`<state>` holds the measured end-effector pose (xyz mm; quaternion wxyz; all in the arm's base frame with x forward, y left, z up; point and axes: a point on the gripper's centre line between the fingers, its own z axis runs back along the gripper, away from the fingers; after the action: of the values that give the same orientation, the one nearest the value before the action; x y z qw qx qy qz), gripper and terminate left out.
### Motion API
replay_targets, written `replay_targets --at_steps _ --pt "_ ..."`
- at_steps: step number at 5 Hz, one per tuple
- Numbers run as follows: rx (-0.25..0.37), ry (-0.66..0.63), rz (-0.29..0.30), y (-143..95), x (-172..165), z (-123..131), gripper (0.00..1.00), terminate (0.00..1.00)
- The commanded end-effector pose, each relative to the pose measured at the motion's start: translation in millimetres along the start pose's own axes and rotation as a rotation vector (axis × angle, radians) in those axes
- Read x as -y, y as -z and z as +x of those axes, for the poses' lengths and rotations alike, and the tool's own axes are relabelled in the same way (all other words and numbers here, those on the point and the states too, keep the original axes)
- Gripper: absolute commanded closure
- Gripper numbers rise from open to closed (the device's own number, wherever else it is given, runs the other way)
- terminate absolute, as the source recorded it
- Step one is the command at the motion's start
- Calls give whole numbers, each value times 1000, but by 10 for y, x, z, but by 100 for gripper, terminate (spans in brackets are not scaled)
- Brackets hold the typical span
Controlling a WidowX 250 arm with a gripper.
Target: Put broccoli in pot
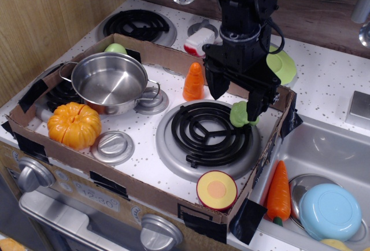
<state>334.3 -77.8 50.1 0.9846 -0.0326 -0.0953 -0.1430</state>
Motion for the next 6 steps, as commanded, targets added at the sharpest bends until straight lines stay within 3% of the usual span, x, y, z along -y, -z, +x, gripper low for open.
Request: replay_targets --at_steps 1,3,4,6 --pt "65 40 -35 96 -51 190 0 0" --pt "83 49 -52 282 -59 179 0 0" --pt "87 61 -15 222 -48 164 100 0" --pt "101 48 40 71 -35 148 100 0"
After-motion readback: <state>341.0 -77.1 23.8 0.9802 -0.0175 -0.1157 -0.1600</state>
